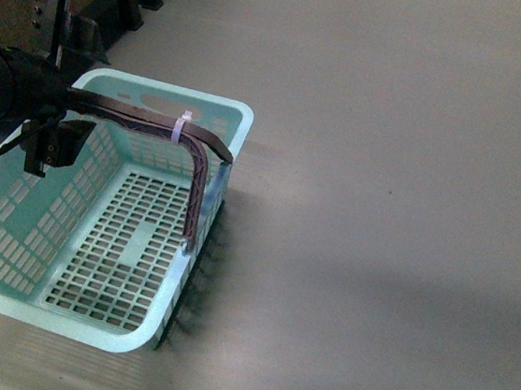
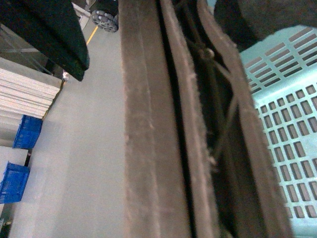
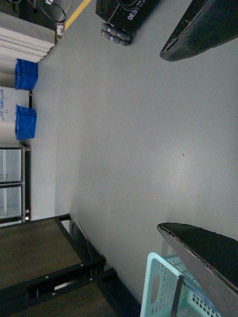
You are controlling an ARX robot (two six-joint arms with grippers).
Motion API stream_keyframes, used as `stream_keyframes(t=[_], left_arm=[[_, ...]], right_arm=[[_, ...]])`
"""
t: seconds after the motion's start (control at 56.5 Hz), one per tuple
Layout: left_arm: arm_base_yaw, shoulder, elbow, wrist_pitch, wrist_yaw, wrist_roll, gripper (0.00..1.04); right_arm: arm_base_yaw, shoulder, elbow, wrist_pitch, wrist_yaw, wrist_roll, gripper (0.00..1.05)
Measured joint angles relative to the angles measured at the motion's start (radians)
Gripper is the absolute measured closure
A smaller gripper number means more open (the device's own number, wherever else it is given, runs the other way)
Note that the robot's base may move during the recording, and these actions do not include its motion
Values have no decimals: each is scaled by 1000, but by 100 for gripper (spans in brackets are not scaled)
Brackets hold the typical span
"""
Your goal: Pick mango and avocado into basket
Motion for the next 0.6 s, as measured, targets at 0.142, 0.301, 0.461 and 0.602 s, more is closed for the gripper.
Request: stream_keyframes(t=[0.142, 0.301, 0.461, 0.602], left_arm=[[-8, 0, -5, 2, -10, -13, 65], [-9, -8, -27, -3, -19, -45, 86], [-23, -98, -99, -17, -42, -55, 86], [-45, -306, -200, -73, -63, -85, 86]], right_arm=[[0, 0, 0, 0, 0, 0, 9], [0, 0, 0, 0, 0, 0, 9], [0, 0, 0, 0, 0, 0, 9], [0, 0, 0, 0, 0, 0, 9]])
